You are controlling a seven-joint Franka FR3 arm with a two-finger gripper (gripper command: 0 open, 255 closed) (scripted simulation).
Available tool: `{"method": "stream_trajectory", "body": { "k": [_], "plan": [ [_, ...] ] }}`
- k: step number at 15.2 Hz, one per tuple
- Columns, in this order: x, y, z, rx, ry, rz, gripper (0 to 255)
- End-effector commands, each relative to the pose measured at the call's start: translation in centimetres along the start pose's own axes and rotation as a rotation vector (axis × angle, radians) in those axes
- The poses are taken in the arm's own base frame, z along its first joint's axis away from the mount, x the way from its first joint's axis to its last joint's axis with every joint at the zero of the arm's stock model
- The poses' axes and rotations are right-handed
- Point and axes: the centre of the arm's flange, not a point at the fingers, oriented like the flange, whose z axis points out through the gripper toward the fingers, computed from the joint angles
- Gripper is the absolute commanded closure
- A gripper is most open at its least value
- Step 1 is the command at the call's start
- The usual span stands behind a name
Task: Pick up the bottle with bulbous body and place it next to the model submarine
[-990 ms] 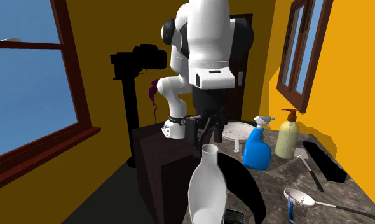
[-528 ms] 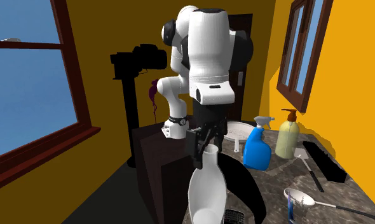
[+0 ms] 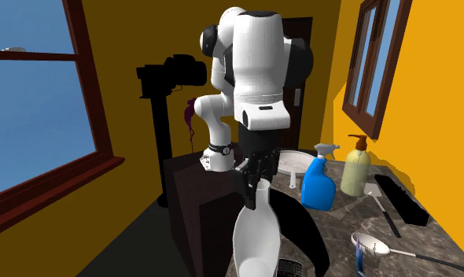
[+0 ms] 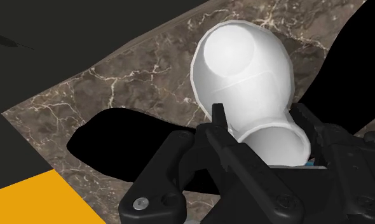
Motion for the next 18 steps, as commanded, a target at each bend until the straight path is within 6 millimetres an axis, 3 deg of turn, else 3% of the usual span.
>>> {"method": "stream_trajectory", "body": {
  "k": [1,7,18],
  "plan": [
    [0.0,0.0,0.0,0.000,0.000,0.000,255],
    [0.0,0.0,0.0,0.000,0.000,0.000,255],
    [0.3,0.0,-5.8,0.000,0.000,0.000,255]
  ]
}}
